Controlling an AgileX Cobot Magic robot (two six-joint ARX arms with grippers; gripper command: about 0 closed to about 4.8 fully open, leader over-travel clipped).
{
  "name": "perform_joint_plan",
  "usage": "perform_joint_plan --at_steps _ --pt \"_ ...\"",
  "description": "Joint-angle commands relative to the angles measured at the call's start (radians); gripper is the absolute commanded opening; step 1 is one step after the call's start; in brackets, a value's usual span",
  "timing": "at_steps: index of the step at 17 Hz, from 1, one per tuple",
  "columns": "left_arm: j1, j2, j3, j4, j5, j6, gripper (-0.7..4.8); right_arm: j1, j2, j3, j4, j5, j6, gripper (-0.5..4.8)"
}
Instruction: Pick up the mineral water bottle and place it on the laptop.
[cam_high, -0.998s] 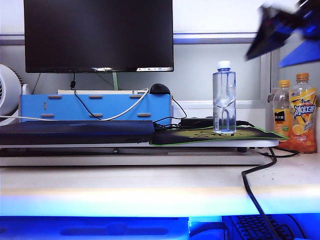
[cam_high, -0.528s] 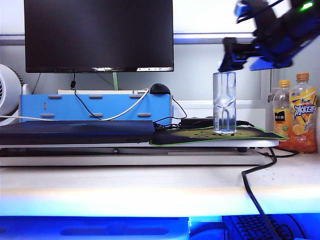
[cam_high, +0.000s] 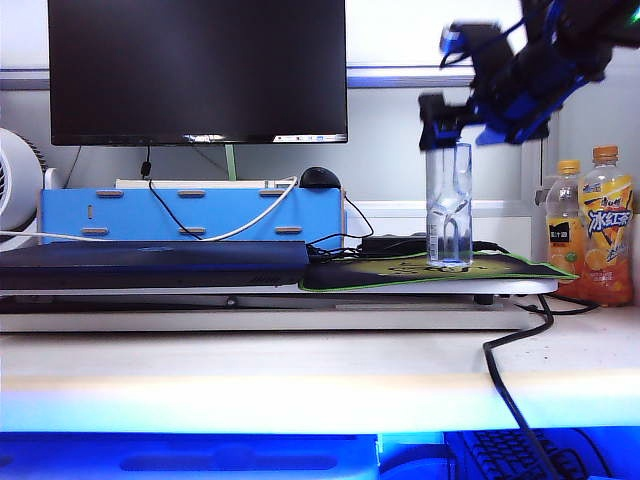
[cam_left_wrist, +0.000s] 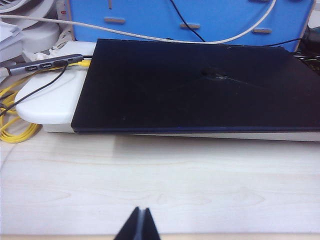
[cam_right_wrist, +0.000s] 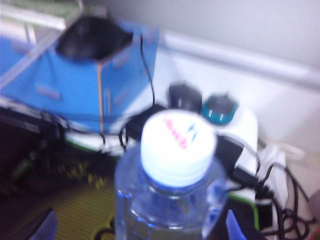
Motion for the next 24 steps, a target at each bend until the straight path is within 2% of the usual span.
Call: perform_joint_plan --at_steps 1,12,20,21,22,23,24 --pt "0.000 -0.002 0.002 0.008 0.003 0.001 -0.02 0.000 0.035 0.048 -0.029 0.002 -0.015 4.79" --pt "0.000 -0.002 0.002 0.008 0.003 0.001 -0.02 -0.005 0.129 0.118 -0.034 0.036 -0.045 4.79" --pt "0.000 -0.002 0.002 0.008 0.003 0.001 -0.02 -0.005 0.216 0.251 -0.119 0.102 -0.044 4.79" --pt "0.000 -0.002 0.002 0.008 0.003 0.001 -0.02 -0.005 0.216 0.253 -0.117 0.102 -0.044 4.58" --pt "0.000 -0.002 0.002 0.008 0.003 0.001 -0.02 -0.005 0.216 0.253 -0.117 0.103 -0.044 3.10" --pt "0.000 -0.002 0.002 0.008 0.003 0.001 -0.02 -0.005 0.216 0.253 -0.120 0.102 -0.044 2.28" --pt "0.000 -0.002 0.002 0.008 0.003 0.001 -0.02 -0.005 0.216 0.253 -0.121 0.102 -0.044 2.00"
